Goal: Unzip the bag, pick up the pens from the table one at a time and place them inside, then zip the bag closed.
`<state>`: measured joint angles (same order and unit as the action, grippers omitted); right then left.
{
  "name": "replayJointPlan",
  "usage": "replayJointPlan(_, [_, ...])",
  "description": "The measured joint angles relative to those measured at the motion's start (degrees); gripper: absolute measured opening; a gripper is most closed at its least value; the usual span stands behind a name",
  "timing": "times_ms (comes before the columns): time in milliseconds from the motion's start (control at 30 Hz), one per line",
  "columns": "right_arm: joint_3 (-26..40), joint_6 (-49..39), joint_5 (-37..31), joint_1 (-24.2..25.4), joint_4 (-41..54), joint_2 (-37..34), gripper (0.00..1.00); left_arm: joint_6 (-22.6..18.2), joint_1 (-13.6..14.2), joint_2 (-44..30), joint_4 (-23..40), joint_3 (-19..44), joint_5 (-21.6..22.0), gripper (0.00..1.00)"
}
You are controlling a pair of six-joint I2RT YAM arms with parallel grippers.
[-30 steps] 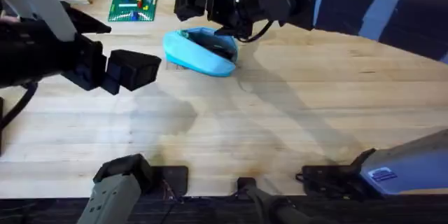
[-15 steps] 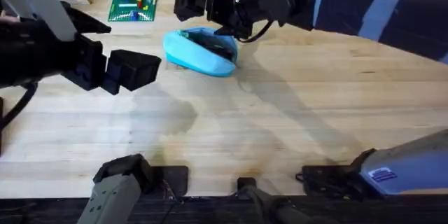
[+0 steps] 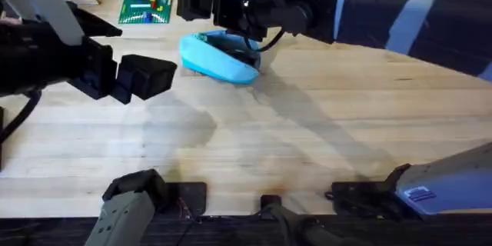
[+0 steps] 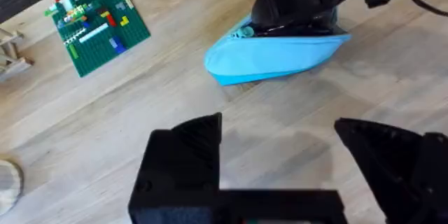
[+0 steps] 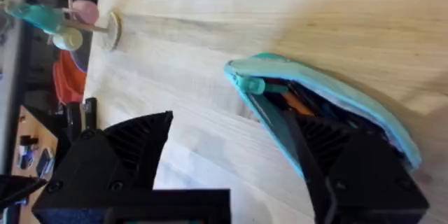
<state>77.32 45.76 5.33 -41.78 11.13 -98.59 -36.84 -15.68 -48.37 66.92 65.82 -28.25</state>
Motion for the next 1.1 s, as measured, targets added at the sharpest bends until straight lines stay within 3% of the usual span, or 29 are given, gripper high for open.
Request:
replayJointPlan(500, [0.0, 0.1, -1.5, -0.3, -1.5, -0.2, 0.997, 0.0, 0.0, 0.0, 0.0, 0.0, 0.0, 0.995])
replayJointPlan(1100, [0.0, 0.7, -1.5, -1.2, -4.5, -5.2, 0.997, 0.0, 0.0, 0.0, 0.0, 0.0, 0.0, 0.995])
